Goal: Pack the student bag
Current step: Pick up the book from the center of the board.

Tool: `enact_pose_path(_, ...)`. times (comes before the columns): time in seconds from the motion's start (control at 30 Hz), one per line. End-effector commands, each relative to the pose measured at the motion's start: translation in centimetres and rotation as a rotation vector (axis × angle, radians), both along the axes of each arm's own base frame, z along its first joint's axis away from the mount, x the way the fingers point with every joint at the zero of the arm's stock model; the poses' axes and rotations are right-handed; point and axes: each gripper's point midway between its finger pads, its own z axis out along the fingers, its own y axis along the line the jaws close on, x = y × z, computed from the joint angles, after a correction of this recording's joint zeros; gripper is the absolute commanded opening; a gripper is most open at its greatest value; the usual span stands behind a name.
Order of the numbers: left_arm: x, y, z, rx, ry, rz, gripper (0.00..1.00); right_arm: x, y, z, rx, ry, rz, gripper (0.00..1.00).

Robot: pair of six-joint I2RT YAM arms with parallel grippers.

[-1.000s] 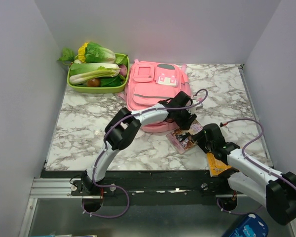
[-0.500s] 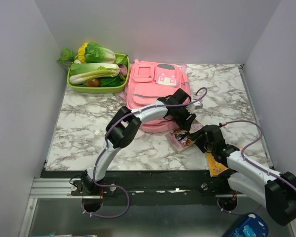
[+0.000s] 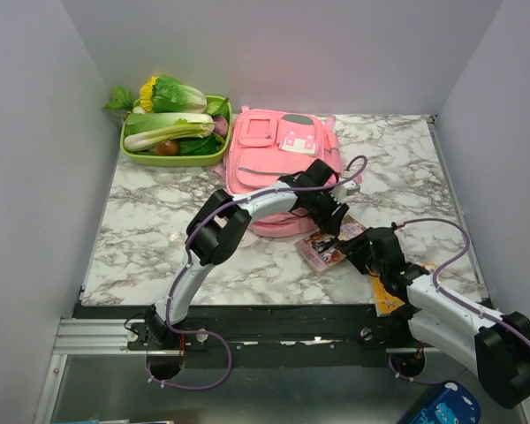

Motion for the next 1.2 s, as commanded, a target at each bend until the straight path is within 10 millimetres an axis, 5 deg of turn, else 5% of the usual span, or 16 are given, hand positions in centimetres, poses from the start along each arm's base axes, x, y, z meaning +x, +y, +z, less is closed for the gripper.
enact_pose_path(0.0, -6.0, 0.8, -1.6, 0.062, 0.224, -0.066, 0.61, 1.5, 1.3, 0.7, 0.039, -0.053, 0.03, 0.57)
enact_pose_path(0.33, -6.4, 1.0, -2.0, 0.068, 0.228, -0.077, 0.6, 4.3, 3.6, 5.7, 0.115, -0.355, 0.132, 0.65)
enact_pose_path(0.53, -6.4, 0.9, -1.9, 0.061, 0.234, -0.079, 0.6, 4.2, 3.7, 6.4, 0.133, -0.399, 0.135, 0.65)
enact_pose_path(0.77, -5.9, 0.7, -1.0, 0.046, 0.223, -0.065, 0.6, 3.9, 3.3, 6.2, 0.044, -0.291, 0.155, 0.5)
enact_pose_path(0.93, -5.5, 0.3, 0.4, 0.019, 0.217, -0.06, 0.59, 3.2, 2.8, 5.7, 0.039, -0.289, 0.149, 0.48)
enact_pose_path(1.17, -5.4, 0.3, 0.3, 0.023, 0.214, -0.054, 0.59, 3.3, 3.2, 9.8, 0.068, -0.476, 0.194, 0.49)
